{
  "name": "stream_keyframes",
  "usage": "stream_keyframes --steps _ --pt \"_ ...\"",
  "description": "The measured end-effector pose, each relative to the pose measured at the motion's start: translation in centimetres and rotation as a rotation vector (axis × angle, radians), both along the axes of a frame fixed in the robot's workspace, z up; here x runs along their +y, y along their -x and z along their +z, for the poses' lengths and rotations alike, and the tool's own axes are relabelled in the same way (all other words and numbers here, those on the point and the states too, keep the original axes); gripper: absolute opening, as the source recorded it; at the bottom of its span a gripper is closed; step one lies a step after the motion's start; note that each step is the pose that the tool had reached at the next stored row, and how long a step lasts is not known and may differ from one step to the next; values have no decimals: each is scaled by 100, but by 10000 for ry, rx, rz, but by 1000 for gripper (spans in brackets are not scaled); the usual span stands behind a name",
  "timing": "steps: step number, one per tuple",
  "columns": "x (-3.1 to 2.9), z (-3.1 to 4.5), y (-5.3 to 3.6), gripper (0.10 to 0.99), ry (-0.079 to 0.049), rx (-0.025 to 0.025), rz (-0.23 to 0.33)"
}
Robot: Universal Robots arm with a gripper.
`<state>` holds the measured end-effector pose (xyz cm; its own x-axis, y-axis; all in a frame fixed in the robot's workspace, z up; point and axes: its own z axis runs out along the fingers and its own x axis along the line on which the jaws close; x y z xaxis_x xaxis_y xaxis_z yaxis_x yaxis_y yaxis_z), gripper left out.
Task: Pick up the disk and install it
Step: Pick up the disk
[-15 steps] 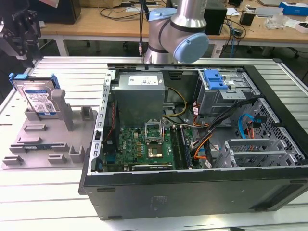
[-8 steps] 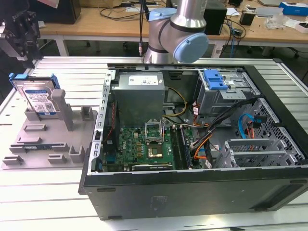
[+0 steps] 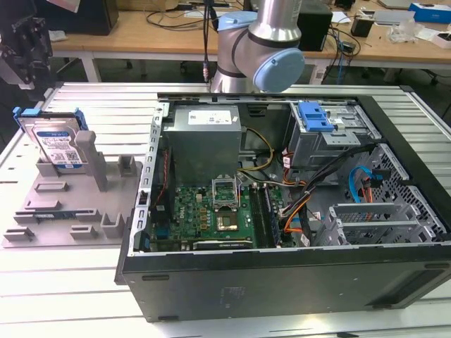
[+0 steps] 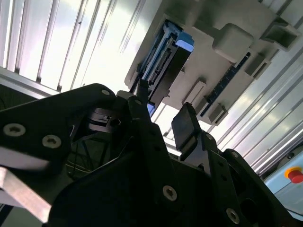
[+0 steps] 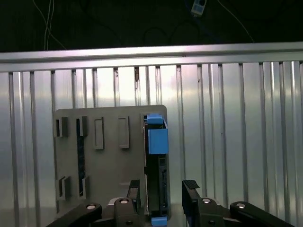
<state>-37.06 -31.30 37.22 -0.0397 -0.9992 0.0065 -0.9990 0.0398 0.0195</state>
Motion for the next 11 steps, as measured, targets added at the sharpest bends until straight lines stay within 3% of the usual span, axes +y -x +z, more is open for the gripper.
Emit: stream_keyframes --steps 11 --pt "0 -51 177 482 3 1 -4"
